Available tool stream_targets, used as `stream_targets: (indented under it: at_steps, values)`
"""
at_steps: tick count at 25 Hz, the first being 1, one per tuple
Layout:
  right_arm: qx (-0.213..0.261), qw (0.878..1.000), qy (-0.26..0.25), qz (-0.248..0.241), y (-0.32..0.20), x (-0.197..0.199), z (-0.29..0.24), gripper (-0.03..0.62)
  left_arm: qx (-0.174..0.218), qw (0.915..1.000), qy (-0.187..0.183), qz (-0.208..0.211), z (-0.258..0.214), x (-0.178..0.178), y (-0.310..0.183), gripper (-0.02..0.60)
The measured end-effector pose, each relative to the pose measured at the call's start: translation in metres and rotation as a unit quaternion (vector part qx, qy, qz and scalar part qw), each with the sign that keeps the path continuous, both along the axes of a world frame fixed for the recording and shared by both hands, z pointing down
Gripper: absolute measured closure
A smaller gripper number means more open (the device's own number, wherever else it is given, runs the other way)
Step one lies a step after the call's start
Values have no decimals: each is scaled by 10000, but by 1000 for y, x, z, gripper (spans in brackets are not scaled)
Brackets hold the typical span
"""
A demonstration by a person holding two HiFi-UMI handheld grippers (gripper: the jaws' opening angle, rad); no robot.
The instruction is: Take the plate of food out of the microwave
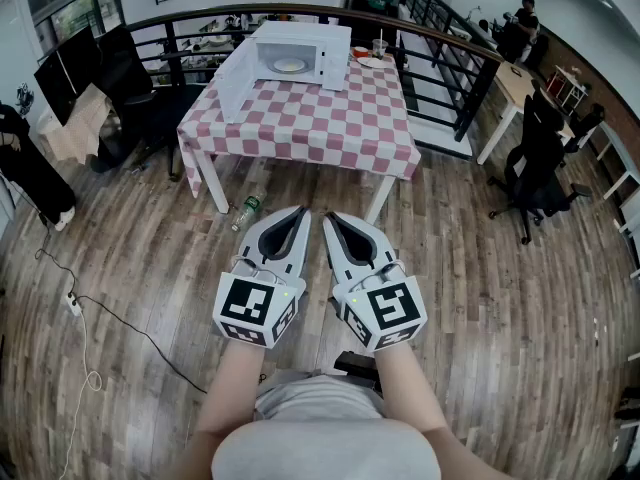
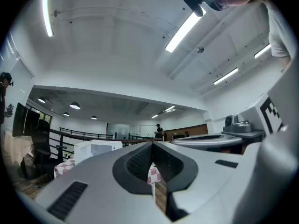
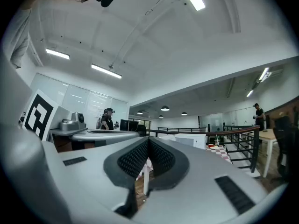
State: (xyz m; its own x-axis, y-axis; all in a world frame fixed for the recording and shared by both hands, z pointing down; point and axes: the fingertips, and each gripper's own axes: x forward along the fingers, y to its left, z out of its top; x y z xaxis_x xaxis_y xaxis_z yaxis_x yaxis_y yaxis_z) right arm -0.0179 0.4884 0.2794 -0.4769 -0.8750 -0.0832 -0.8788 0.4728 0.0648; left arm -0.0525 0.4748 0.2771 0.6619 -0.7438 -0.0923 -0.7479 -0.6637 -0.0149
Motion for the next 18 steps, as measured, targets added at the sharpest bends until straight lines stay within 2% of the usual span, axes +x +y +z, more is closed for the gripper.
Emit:
stream_targets:
  at_steps: [7,18]
  values:
    - [-48,9999,-55,88,-7,-10,3,569,35,10000,23,25,1,-17,-6,578]
    - [87,9999,-24,65,12,-44,2,569,22,9999,117,107,3,-49,5,578]
